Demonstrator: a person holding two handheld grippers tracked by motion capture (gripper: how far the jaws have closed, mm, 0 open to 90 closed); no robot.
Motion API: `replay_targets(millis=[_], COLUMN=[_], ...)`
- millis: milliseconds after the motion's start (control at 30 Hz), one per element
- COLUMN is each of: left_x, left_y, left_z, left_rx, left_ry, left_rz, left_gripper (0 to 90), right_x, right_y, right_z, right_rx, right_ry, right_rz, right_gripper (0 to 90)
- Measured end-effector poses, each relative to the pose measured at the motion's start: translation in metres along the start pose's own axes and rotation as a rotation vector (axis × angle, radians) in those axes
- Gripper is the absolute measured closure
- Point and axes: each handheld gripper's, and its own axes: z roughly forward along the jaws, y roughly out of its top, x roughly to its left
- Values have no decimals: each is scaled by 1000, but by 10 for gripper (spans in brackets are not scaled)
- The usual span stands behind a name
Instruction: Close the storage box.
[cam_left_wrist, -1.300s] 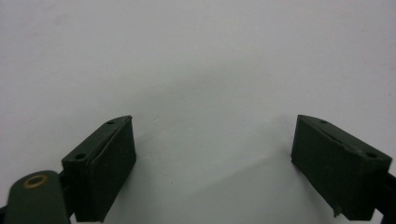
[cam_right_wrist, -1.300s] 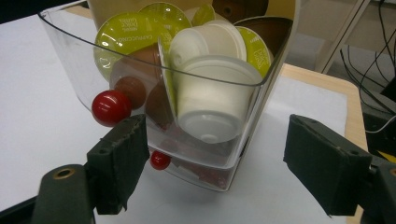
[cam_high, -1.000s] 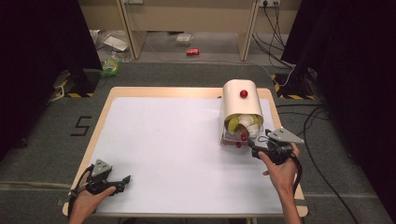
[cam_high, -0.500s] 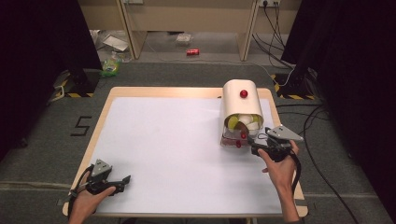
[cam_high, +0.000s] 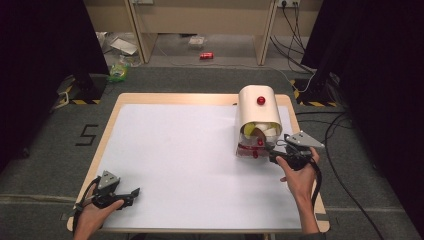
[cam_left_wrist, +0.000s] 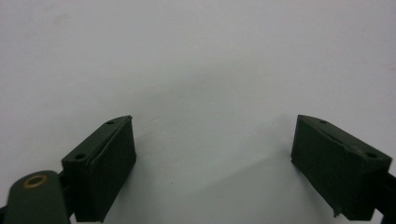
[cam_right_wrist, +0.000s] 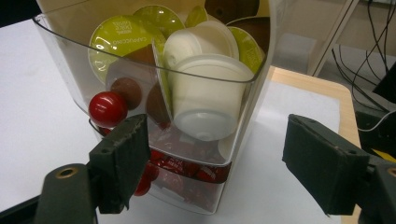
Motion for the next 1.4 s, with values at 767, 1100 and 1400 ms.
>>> replay_targets(millis=[767,1100,1400], left_x=[0,0,0], left_y=[0,0,0], left_z=[0,0,0], left_rx=[1,0,0], left_ry=[0,0,-2], left_rz=[1,0,-1], left_gripper=[128,128,128], right_x=[-11,-11,-13], right_y=[-3,-8,-9], right_z=[-5,-10,-18], right_rx=[-5,7,3], right_ry=[-33,-16,-9], right_rz=[27,34,45], right_gripper=[260,251,229])
